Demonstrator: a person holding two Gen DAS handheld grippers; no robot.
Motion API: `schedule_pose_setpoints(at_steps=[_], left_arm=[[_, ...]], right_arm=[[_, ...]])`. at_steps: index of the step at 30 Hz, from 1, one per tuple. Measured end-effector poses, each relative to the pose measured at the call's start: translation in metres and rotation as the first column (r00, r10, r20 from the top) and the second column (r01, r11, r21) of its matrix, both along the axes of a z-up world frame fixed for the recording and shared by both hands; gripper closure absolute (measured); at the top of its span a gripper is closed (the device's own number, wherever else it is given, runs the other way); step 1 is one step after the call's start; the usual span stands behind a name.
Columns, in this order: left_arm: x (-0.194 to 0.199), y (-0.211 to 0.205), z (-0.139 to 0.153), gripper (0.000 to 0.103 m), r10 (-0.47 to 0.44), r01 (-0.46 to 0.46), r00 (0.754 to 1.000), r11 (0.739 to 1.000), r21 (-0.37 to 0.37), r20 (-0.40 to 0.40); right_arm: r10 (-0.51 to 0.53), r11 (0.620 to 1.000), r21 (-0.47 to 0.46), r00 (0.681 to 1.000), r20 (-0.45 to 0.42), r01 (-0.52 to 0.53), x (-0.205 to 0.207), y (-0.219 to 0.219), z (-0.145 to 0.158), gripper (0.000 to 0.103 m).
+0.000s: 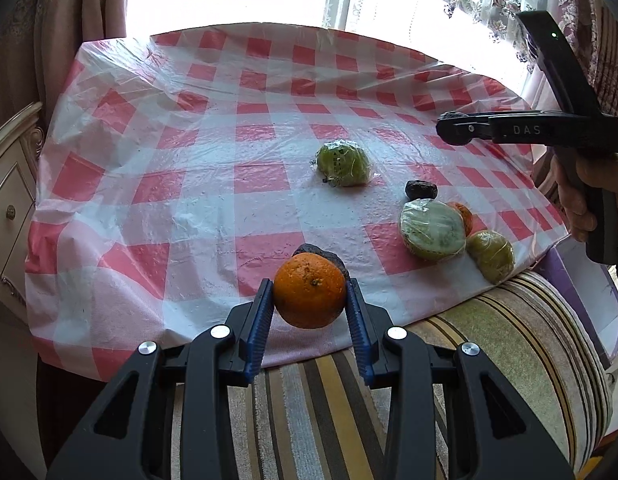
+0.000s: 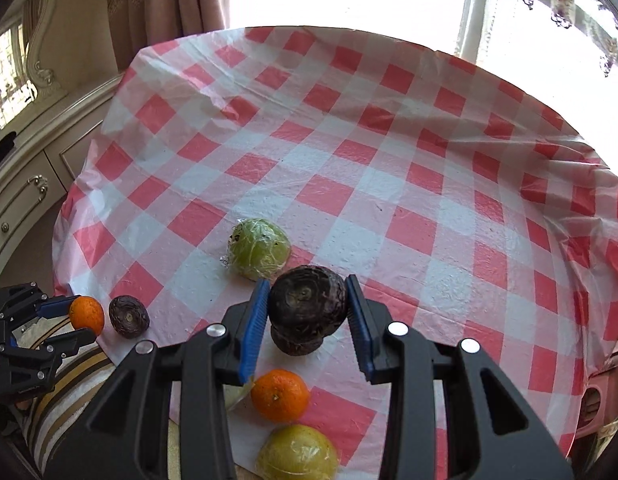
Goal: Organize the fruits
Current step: 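Lift and carry the tangerine and the dark fruit to the white box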
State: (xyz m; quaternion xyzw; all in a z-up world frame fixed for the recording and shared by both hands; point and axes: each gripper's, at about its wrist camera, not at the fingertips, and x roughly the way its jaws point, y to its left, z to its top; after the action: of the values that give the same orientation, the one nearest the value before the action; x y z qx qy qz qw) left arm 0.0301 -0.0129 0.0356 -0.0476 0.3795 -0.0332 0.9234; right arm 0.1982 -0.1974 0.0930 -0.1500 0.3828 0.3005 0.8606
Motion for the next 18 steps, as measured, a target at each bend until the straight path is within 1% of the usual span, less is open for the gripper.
schedule_pose_setpoints(at_steps=[2, 8, 14, 18], left_arm=[[0.001, -0.004, 0.005, 0.068, -0.005, 0.005, 1.000, 1.000, 0.009, 0.015], [0.007, -0.021, 0.015, 0.068, -0.039, 0.037, 0.998, 0.998, 0.045, 0.048], [0.009, -0.045, 0.023, 0.068, -0.094, 0.089, 0.993, 0.993, 0.083, 0.064], [0.011, -0.069, 0.028, 0.068, -0.153, 0.144, 0.986, 0.984, 0.108, 0.071]], right_arm=[[-0.041, 0.999, 0.035, 0.999, 0.003, 0.040, -0.005, -0.021, 0.004, 0.065], [-0.149, 0.985, 0.093, 0.989, 0.008, 0.148, -0.027, -0.082, 0.005, 0.065], [-0.263, 0.958, 0.121, 0.965, 0.008, 0.260, -0.048, -0.146, 0.001, 0.065], [-0.332, 0.936, 0.126, 0.943, 0.017, 0.327, -0.059, -0.187, 0.000, 0.065]])
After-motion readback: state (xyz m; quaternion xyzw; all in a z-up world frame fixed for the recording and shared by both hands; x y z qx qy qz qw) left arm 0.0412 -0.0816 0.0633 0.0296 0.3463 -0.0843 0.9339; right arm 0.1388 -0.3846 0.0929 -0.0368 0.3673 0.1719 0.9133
